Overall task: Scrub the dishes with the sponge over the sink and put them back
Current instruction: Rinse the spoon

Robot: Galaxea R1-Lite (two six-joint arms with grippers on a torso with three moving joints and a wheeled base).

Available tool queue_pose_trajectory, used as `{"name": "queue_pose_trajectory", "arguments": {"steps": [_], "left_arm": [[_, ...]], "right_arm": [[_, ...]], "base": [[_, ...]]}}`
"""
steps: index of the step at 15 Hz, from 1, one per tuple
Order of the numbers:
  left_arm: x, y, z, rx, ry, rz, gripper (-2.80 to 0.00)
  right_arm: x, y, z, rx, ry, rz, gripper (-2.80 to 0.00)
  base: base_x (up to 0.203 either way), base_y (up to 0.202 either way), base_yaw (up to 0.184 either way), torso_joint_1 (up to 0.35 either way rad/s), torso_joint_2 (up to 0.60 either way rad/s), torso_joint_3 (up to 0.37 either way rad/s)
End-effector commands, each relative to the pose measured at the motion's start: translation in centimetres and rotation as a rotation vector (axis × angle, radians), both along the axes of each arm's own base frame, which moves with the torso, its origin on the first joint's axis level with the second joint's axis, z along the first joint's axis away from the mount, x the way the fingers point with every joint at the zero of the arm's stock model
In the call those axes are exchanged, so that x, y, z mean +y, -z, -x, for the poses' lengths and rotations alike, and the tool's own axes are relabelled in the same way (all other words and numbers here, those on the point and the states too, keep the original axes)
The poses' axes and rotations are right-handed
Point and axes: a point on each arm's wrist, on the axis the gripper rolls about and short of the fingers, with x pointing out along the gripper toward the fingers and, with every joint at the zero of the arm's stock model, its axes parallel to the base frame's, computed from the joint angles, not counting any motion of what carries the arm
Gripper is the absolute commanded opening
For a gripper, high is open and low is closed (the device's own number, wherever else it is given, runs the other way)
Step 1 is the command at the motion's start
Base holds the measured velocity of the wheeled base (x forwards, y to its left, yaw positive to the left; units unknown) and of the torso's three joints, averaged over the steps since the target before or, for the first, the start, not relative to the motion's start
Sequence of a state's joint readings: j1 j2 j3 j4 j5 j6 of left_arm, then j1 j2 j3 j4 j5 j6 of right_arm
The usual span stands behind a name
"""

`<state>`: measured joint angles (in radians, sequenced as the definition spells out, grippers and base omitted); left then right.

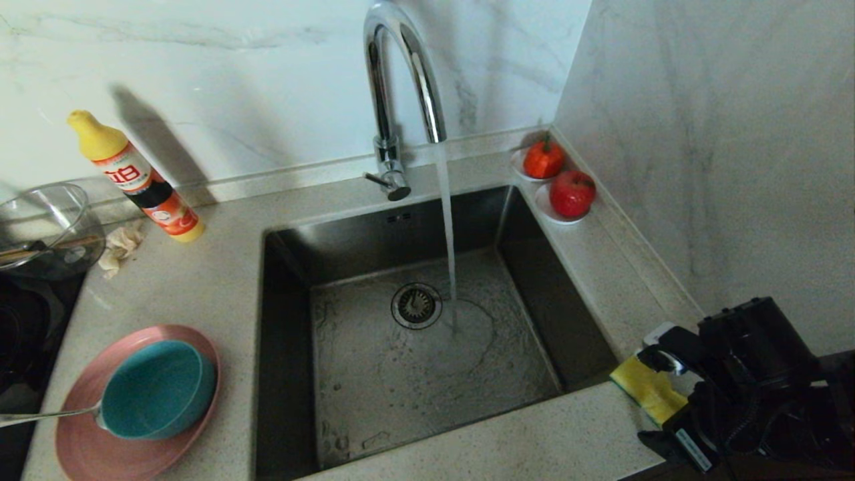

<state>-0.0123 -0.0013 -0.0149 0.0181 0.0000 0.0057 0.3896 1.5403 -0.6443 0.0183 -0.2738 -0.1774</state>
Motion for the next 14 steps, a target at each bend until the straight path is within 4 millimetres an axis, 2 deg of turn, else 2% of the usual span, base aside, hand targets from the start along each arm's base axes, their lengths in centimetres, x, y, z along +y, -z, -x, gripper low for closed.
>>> {"name": "queue_pose_trajectory", "arguments": {"steps": [1,7,8,14], "left_arm": [[0.00,0.03,0.01,-0.001,0.001,0.000,-2.80],[0.00,0.00,0.02,-0.002,0.000,0.000,-2.80],[0.00,0.00,0.02,-0.002,0.000,0.000,-2.80],[0.00,0.02,0.01,-0.001,0.000,0.000,-2.80]], "right_arm": [[0.01,0.16,-0.12,0.007,0.001,0.006,0.00],[-0.07,-0.04,0.06,0.000,0.003,0.006,0.00],[-0.08,-0.07,0.09,0.000,0.003,0.006,-2.80],[-0.01,0.01,0.27,0.010,0.016,-0.005,-2.80]], "base": [[0.000,0.000,0.000,0.000,0.00,0.000],[0.000,0.000,0.000,0.000,0.00,0.000],[0.000,0.000,0.000,0.000,0.00,0.000],[0.000,0.000,0.000,0.000,0.00,0.000]]}}
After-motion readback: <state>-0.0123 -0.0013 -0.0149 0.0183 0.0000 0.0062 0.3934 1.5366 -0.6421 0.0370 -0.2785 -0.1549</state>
